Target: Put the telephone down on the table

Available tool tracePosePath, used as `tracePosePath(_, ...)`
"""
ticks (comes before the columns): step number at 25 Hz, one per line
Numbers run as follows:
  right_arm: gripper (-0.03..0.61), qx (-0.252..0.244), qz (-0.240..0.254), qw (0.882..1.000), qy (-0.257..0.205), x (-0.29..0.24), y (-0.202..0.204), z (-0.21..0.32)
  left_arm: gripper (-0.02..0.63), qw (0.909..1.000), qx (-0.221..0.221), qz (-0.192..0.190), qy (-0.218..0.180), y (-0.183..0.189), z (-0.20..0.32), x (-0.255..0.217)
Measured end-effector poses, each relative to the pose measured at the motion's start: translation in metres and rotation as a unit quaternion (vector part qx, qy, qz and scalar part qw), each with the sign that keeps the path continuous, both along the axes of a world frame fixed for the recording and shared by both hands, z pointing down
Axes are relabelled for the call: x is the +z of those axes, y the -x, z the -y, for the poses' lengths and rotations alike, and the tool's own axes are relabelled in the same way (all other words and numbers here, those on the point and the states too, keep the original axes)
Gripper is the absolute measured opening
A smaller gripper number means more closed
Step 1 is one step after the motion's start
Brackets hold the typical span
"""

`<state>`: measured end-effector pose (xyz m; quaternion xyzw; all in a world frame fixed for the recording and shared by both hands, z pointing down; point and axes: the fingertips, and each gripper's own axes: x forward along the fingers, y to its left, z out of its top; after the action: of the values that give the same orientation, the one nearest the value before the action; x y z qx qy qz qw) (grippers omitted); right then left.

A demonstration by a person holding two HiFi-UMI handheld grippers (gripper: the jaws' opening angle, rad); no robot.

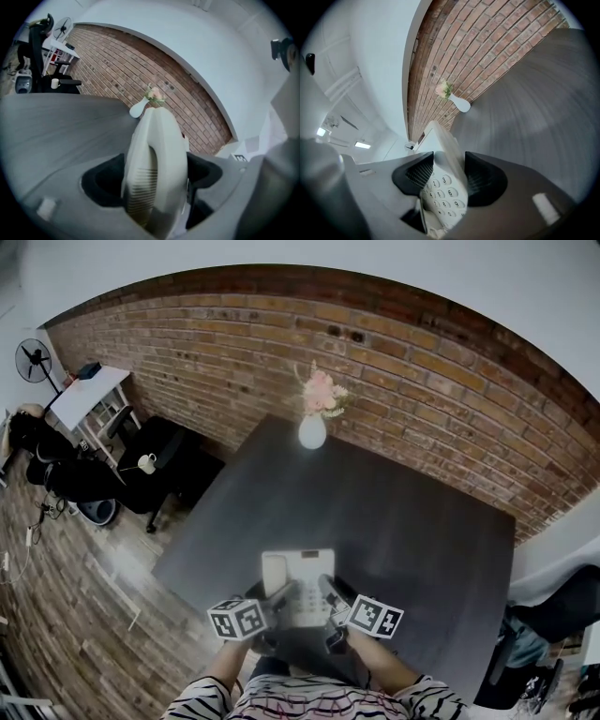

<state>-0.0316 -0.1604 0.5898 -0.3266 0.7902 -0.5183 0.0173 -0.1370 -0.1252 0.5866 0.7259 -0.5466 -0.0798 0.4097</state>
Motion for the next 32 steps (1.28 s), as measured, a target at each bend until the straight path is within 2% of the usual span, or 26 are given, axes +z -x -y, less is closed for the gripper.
tracePosePath(8,0.201,0.059,0.008,0.998,0.010,0.008,0.042,0.057,0.394,0.9980,0.063,0.001,0.005,0.047,0.069,0.006)
tracePosePath(17,0.203,0.102,0.017,0.995,0.015,0.021,0.085,0.123,0.394,0.9943,0.106,0.005,0.007,0.091,0.144,0.015)
tracePosePath(32,0.204,0.127,0.000,0.991,0.037,0.058,0.110,0.233,0.397,0.9914,0.127,-0.009,0.033,0.120,0.260,0.055)
